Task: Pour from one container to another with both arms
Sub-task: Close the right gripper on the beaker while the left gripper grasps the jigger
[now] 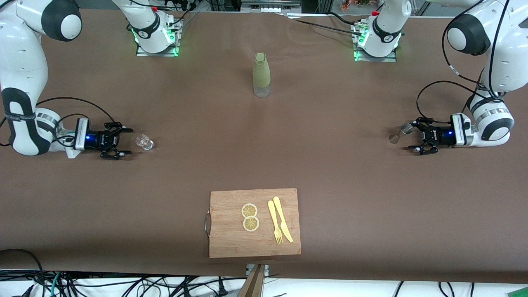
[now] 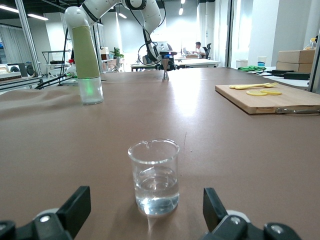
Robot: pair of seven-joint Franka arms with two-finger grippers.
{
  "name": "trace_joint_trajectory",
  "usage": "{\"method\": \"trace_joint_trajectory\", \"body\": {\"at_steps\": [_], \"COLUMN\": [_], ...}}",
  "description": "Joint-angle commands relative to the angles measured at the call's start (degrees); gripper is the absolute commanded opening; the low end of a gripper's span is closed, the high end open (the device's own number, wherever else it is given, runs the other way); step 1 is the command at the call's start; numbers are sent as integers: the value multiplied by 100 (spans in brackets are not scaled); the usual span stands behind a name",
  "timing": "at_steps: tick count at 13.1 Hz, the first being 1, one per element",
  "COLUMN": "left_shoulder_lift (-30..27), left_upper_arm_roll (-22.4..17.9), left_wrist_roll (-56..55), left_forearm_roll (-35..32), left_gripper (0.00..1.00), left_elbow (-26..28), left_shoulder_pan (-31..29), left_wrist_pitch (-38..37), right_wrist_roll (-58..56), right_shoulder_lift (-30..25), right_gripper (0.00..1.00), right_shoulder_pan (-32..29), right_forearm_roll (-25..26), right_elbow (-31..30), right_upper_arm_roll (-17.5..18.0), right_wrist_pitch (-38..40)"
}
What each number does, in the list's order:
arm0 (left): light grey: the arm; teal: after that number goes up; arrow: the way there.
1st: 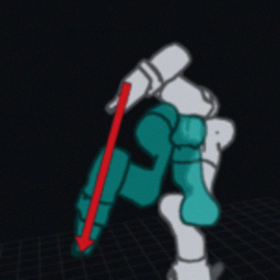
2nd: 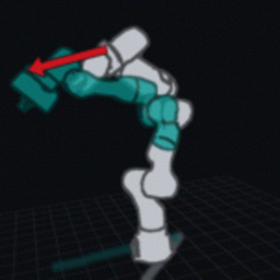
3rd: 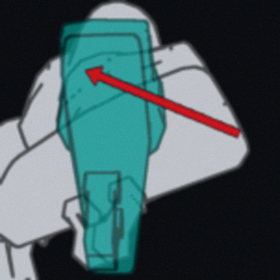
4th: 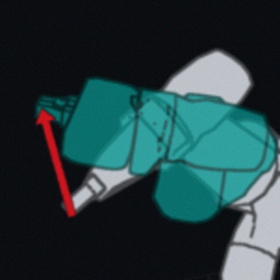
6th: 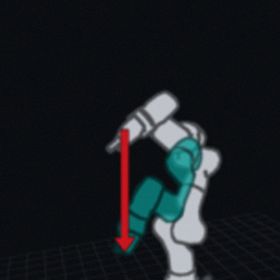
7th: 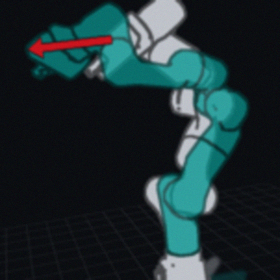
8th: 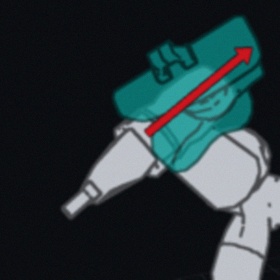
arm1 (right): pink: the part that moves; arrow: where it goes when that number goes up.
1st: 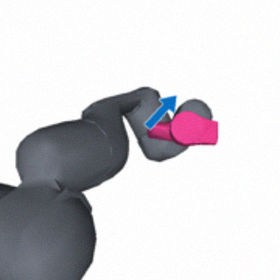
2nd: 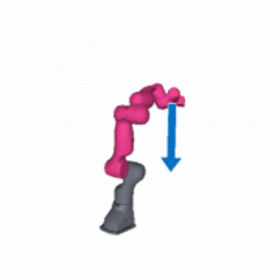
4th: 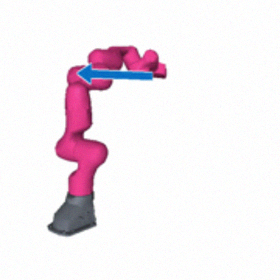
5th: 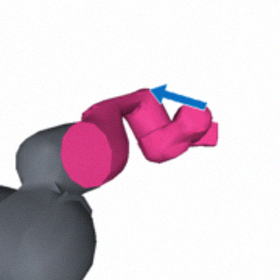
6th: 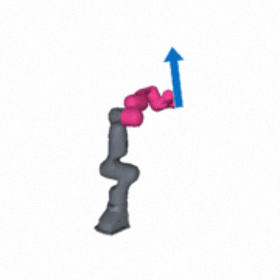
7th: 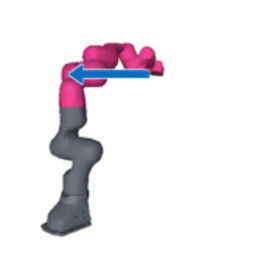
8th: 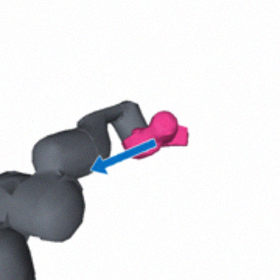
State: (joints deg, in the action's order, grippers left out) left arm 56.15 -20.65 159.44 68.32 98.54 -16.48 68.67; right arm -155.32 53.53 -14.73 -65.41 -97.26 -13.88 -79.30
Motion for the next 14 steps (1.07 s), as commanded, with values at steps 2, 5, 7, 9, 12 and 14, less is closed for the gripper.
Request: {"method": "trace_joint_trajectory", "body": {"at_steps": [2,5,7,9,12,14], "left_shoulder_lift": [211,247,247,247,238,238], "left_upper_arm_roll": [17,114,131,140,140,131], "left_wrist_roll": [1370,1379,1379,1379,1371,1371], "left_forearm_roll": [112,182,182,156,121,103], "left_gripper": [100,100,100,95,81,80], "left_elbow": [16,16,16,16,16,16], "left_shoulder_pan": [84,101,110,110,110,101], "left_wrist_pitch": [-38,-29,-37,-55,-99,-125], "right_wrist_roll": [-156,-165,-165,-165,-165,-165], "right_shoulder_lift": [157,245,298,298,307,315], "right_gripper": [100,100,100,99,96,84], "right_shoulder_pan": [-21,75,110,216,312,330], "right_forearm_roll": [-200,-200,-200,-200,-191,-191], "right_elbow": [76,67,67,67,67,75], "right_upper_arm_roll": [244,254,254,254,254,254], "right_wrist_pitch": [-112,-138,-139,-138,-139,-139]}}
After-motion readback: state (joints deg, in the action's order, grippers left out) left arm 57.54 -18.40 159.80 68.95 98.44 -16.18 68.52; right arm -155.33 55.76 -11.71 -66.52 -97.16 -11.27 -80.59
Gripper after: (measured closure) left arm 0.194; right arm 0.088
